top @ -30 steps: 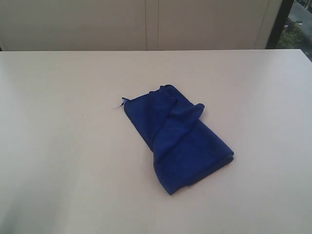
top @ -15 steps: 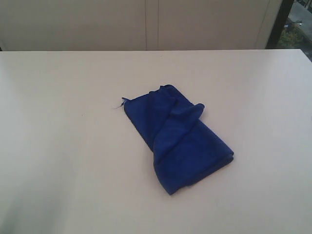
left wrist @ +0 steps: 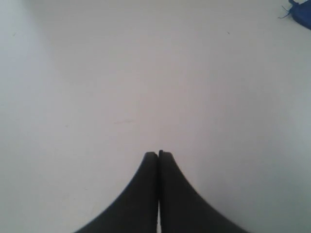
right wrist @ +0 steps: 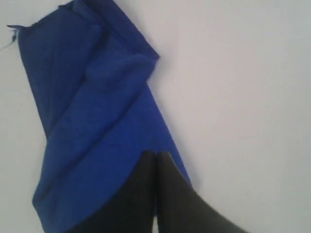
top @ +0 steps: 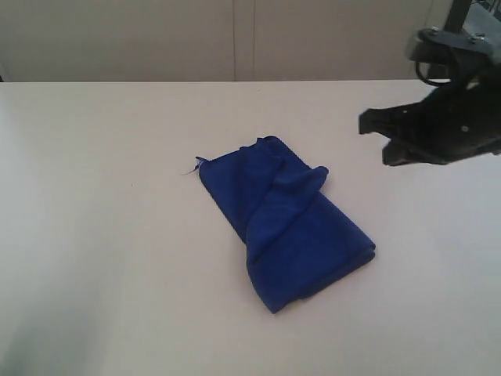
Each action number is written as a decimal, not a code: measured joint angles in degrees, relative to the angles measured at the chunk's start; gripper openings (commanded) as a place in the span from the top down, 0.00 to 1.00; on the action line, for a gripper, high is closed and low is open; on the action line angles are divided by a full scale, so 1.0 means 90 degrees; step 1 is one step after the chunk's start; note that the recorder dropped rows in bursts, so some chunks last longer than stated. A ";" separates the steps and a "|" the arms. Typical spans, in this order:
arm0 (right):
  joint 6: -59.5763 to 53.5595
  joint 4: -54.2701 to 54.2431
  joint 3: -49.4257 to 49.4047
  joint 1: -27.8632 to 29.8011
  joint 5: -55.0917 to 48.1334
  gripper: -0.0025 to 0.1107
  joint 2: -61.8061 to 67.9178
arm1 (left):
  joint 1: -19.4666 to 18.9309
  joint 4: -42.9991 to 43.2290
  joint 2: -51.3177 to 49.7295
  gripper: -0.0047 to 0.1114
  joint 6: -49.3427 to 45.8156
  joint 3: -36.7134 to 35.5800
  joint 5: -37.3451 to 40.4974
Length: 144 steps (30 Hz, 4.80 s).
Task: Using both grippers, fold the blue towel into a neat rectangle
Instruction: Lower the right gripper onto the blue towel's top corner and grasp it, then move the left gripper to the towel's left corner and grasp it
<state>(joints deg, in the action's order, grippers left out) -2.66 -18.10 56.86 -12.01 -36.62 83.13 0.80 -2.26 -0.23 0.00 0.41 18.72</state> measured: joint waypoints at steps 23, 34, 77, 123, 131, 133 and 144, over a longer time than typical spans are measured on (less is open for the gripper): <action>0.0000 -0.1736 0.2902 -0.0759 0.0935 0.72 0.4018 | 0.0000 0.0000 0.0000 0.96 0.0000 0.0000 0.0000; 0.0000 -0.2320 0.2926 -0.0759 0.1194 0.72 0.4442 | 0.0000 0.0000 0.0000 0.96 0.0000 0.0000 0.0000; -0.0029 0.0571 0.2934 -0.0759 -0.0266 0.98 0.3106 | 0.0000 0.0000 0.0000 0.96 0.0000 0.0000 0.0000; 0.0199 0.0346 0.2934 -0.0759 -0.0284 0.98 0.3106 | 0.0000 -0.1147 -0.2742 0.96 0.0444 0.2819 0.0838; 0.0223 0.0319 0.2934 -0.0759 -0.0284 0.98 0.3106 | 0.0000 -0.1274 -0.6018 0.96 -0.0575 0.4211 0.1511; 0.0223 0.0319 0.2934 -0.0759 -0.0284 0.98 0.3106 | 0.0000 -0.1639 -0.6811 0.96 -0.0981 0.4455 0.1401; 0.0801 0.0345 0.2934 -0.0654 -0.0233 0.98 0.3106 | 0.1475 -0.3221 -1.1381 0.96 -0.2458 0.7672 0.0562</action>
<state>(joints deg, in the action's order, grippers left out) 4.55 -14.99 83.26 -17.90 -38.71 111.09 14.08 -31.25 -102.66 -22.13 69.46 23.78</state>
